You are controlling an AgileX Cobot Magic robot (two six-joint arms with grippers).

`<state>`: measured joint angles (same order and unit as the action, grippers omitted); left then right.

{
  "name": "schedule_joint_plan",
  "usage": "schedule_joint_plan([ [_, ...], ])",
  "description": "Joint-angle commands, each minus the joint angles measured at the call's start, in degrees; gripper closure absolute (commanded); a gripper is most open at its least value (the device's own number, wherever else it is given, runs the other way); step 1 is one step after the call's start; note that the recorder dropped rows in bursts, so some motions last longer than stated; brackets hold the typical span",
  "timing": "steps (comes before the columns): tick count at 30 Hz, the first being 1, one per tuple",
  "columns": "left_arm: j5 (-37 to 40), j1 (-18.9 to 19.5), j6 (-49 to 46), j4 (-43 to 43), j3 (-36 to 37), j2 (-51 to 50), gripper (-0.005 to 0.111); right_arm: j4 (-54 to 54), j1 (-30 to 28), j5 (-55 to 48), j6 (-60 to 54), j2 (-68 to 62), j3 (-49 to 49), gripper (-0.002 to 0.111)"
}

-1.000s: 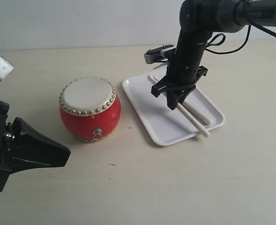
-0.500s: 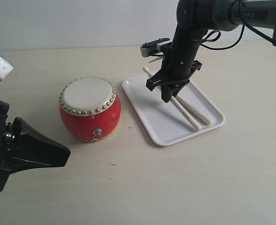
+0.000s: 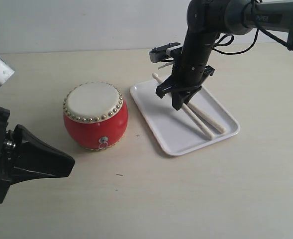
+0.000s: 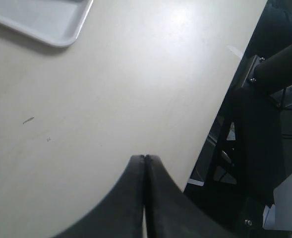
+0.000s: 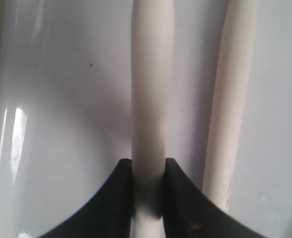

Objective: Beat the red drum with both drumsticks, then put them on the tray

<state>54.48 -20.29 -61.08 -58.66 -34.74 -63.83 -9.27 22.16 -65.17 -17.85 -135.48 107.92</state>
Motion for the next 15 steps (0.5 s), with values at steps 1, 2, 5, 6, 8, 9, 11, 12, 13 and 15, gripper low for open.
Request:
schedule_joint_plan([
  [1,-0.2,-0.27,0.11,-0.84,0.08,0.52,0.107,0.43,-0.2,-0.04,0.07,0.08,0.41,0.086],
  [2,-0.2,-0.27,0.11,-0.84,0.08,0.52,0.107,0.43,-0.2,-0.04,0.07,0.08,0.41,0.085],
  [5,-0.2,-0.27,0.11,-0.84,0.08,0.52,0.107,0.43,-0.2,-0.04,0.2,0.08,0.41,0.081],
  [6,-0.2,-0.27,0.11,-0.84,0.08,0.52,0.107,0.59,-0.2,-0.04,0.36,0.22,0.41,0.08],
  [8,-0.2,-0.27,0.11,-0.84,0.08,0.52,0.107,0.97,-0.2,-0.04,1.02,0.22,0.41,0.078],
  [9,-0.2,-0.27,0.11,-0.84,0.08,0.52,0.107,1.43,-0.2,-0.04,1.64,0.22,0.41,0.078],
  [11,-0.2,-0.27,0.11,-0.95,0.08,0.52,0.107,1.96,-0.2,-0.04,1.75,0.22,0.41,0.077],
  [12,-0.2,-0.27,0.11,-0.95,0.08,0.52,0.107,2.11,-0.2,-0.04,1.93,0.43,0.41,0.077],
  [13,-0.2,-0.27,0.11,-0.95,0.08,0.52,0.107,2.51,-0.2,0.06,2.11,0.73,0.49,0.077],
  [15,-0.2,-0.27,0.11,-0.95,0.08,0.52,0.107,3.45,-0.2,0.16,2.11,1.52,0.49,0.077],
])
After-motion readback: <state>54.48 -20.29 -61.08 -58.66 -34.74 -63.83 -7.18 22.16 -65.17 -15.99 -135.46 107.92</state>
